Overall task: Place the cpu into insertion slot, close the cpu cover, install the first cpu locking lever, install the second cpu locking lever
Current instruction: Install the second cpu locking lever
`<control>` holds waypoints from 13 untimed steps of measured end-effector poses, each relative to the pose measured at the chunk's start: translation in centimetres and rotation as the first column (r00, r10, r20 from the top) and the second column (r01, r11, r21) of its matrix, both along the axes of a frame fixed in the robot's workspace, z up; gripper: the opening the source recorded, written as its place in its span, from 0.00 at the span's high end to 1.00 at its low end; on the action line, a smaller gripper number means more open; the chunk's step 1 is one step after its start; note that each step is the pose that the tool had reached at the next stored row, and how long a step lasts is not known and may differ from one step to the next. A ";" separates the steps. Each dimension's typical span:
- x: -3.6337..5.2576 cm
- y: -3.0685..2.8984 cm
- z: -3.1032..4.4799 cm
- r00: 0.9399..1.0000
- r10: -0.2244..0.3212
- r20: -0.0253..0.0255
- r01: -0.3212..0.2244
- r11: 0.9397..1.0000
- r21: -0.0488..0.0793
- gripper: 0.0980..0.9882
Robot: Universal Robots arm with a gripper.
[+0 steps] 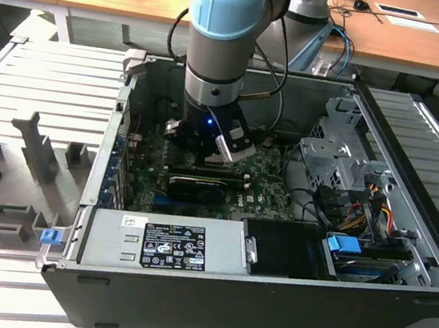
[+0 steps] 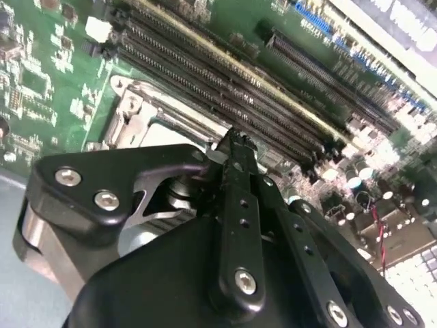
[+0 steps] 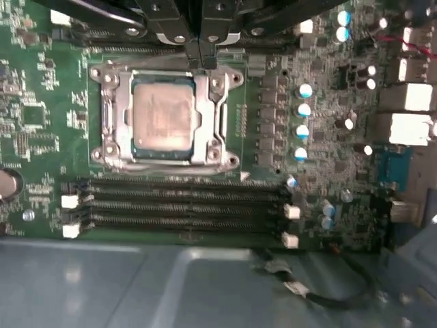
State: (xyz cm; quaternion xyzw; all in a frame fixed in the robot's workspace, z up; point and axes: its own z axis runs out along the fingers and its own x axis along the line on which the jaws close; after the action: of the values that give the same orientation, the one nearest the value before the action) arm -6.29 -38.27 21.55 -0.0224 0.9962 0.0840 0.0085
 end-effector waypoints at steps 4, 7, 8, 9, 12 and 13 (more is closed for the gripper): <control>-0.85 -0.89 -0.19 1.000 0.016 0.000 -0.016 1.000 0.025 0.99; -1.09 -0.95 -0.48 1.000 0.016 0.001 -0.016 0.999 0.045 0.99; -1.19 -1.00 -0.62 1.000 0.016 0.001 -0.016 0.999 0.047 0.99; -1.26 -1.02 -0.70 1.000 0.016 0.001 -0.016 0.999 0.050 0.99; -1.31 -1.08 -1.04 1.000 0.016 0.001 -0.016 0.998 0.062 0.99; -1.32 -1.09 -1.09 1.000 0.016 0.001 -0.016 0.998 0.069 0.99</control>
State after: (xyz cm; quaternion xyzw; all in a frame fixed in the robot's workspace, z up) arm -7.61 -39.36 20.46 -0.0302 0.9925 0.1182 0.0088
